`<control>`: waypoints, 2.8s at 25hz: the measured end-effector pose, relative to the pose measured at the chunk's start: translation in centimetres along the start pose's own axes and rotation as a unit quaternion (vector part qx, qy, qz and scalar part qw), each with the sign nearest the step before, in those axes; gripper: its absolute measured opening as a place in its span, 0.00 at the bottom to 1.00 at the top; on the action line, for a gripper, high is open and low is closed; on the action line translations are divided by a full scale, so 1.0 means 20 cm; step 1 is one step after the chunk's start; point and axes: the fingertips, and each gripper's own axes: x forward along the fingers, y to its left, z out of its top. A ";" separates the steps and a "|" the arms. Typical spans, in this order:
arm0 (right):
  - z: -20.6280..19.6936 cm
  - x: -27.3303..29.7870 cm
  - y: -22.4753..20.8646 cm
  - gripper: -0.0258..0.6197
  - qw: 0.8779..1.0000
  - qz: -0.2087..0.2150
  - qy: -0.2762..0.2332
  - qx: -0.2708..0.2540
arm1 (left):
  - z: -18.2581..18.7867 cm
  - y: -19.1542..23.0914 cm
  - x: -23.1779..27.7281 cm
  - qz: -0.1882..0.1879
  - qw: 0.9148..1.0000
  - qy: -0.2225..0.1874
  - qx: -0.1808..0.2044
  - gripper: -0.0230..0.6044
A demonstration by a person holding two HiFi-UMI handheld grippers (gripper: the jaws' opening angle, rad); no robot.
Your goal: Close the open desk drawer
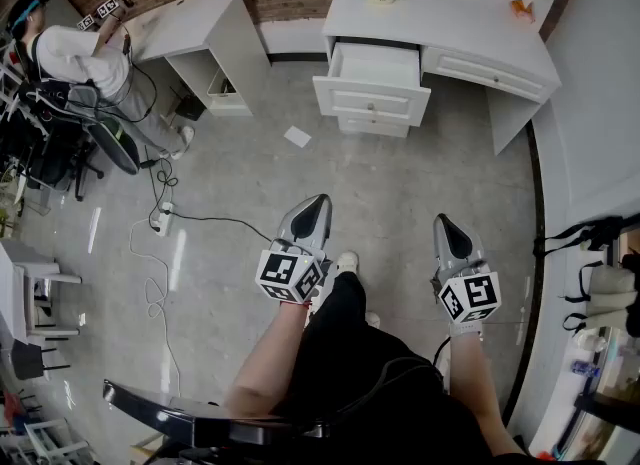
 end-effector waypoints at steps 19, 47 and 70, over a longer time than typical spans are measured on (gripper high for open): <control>-0.12 0.79 -0.25 0.04 0.999 -0.010 0.036 0.033 | -0.08 0.48 0.63 -0.020 0.998 0.050 -0.017 0.04; -0.43 1.53 -0.46 0.04 0.996 -0.028 0.050 0.069 | -0.37 0.80 1.26 -0.085 0.992 0.080 -0.048 0.04; -0.79 2.20 -0.71 0.05 0.991 -0.057 0.071 0.102 | -0.73 1.08 1.80 -0.055 0.992 0.084 -0.073 0.04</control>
